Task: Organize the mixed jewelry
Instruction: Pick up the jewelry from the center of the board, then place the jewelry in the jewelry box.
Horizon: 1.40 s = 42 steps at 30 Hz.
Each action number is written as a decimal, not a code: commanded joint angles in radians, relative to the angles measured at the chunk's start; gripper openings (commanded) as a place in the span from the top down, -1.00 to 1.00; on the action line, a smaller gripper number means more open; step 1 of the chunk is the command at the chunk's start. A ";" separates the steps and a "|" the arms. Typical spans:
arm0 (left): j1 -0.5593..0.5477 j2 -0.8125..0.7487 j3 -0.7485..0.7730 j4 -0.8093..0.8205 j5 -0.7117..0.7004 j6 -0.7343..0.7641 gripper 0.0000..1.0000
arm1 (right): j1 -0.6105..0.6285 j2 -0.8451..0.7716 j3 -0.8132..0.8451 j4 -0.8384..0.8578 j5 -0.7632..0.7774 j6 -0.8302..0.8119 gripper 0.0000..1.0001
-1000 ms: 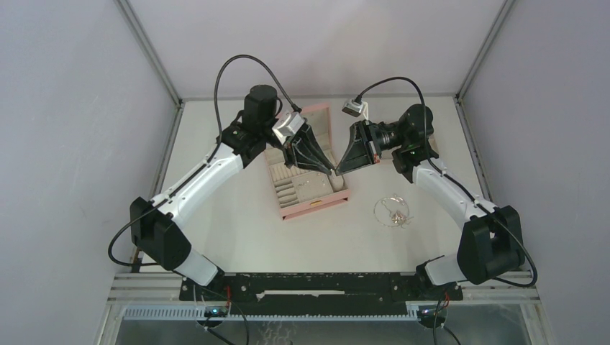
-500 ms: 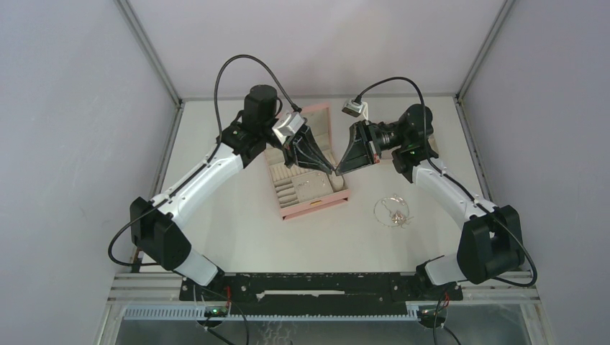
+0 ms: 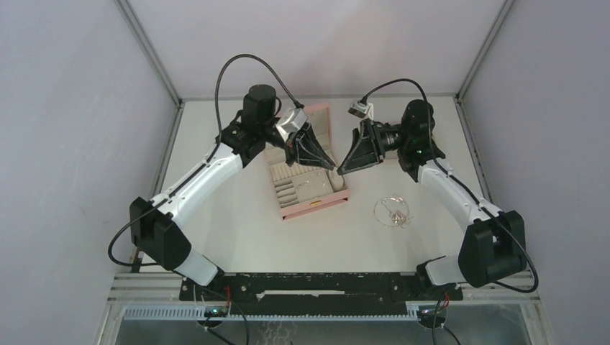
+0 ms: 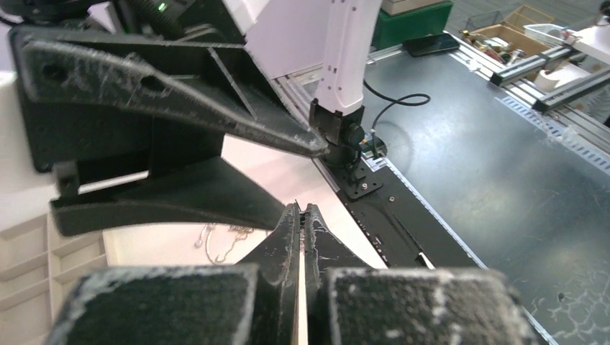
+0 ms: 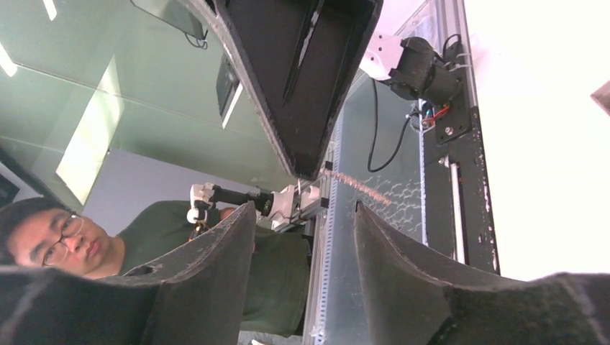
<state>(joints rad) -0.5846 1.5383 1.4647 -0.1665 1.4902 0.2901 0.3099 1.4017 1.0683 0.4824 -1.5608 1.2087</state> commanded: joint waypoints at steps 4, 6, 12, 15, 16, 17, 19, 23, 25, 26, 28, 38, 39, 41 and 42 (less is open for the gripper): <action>0.017 -0.064 -0.029 -0.052 -0.166 -0.031 1.00 | -0.099 -0.111 0.035 -0.515 0.034 -0.407 -0.31; 0.016 -0.089 -0.038 -0.109 -0.233 0.000 1.00 | -0.134 -0.123 0.036 -0.617 0.088 -0.482 -0.32; 0.008 -0.164 -0.078 -0.236 -0.420 0.007 1.00 | -0.207 -0.135 0.039 -0.817 0.374 -0.621 -0.32; -0.001 -0.193 -0.097 -0.315 -0.510 -0.008 1.00 | -0.213 -0.133 0.054 -0.889 0.511 -0.660 -0.32; -0.005 -0.203 -0.103 -0.344 -0.543 -0.004 1.00 | -0.213 -0.134 0.057 -0.907 0.544 -0.670 -0.32; -0.008 -0.212 -0.114 -0.365 -0.567 0.001 1.00 | -0.214 -0.137 0.059 -0.918 0.579 -0.673 -0.32; -0.013 -0.246 -0.167 -0.358 -0.614 0.003 1.00 | -0.217 -0.145 0.058 -0.929 0.638 -0.677 -0.32; -0.013 -0.298 -0.343 -0.239 -0.702 -0.012 1.00 | -0.219 -0.143 0.058 -0.940 0.697 -0.681 -0.32; -0.011 -0.305 -0.411 -0.182 -0.745 -0.018 1.00 | -0.221 -0.134 0.058 -0.949 0.704 -0.681 -0.32; -0.010 -0.304 -0.437 -0.165 -0.763 -0.019 1.00 | -0.221 -0.132 0.058 -0.955 0.705 -0.684 -0.32; -0.009 -0.292 -0.461 -0.161 -0.814 -0.023 1.00 | -0.221 -0.129 0.059 -0.963 0.709 -0.689 -0.32; -0.006 -0.136 -0.333 -0.344 -0.938 -0.052 1.00 | -0.221 -0.127 0.059 -1.008 0.730 -0.722 -0.32; -0.006 -0.113 -0.309 -0.371 -0.947 -0.051 1.00 | -0.221 -0.127 0.058 -1.010 0.729 -0.724 -0.32; -0.006 -0.068 -0.275 -0.412 -0.961 -0.055 1.00 | -0.221 -0.127 0.058 -1.013 0.728 -0.726 -0.32; -0.006 -0.056 -0.263 -0.420 -0.969 -0.057 1.00 | -0.220 -0.127 0.058 -1.014 0.728 -0.727 -0.32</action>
<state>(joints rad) -0.5934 1.4349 1.1179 -0.5041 0.5732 0.2581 0.0929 1.2892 1.0767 -0.5323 -0.8398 0.5129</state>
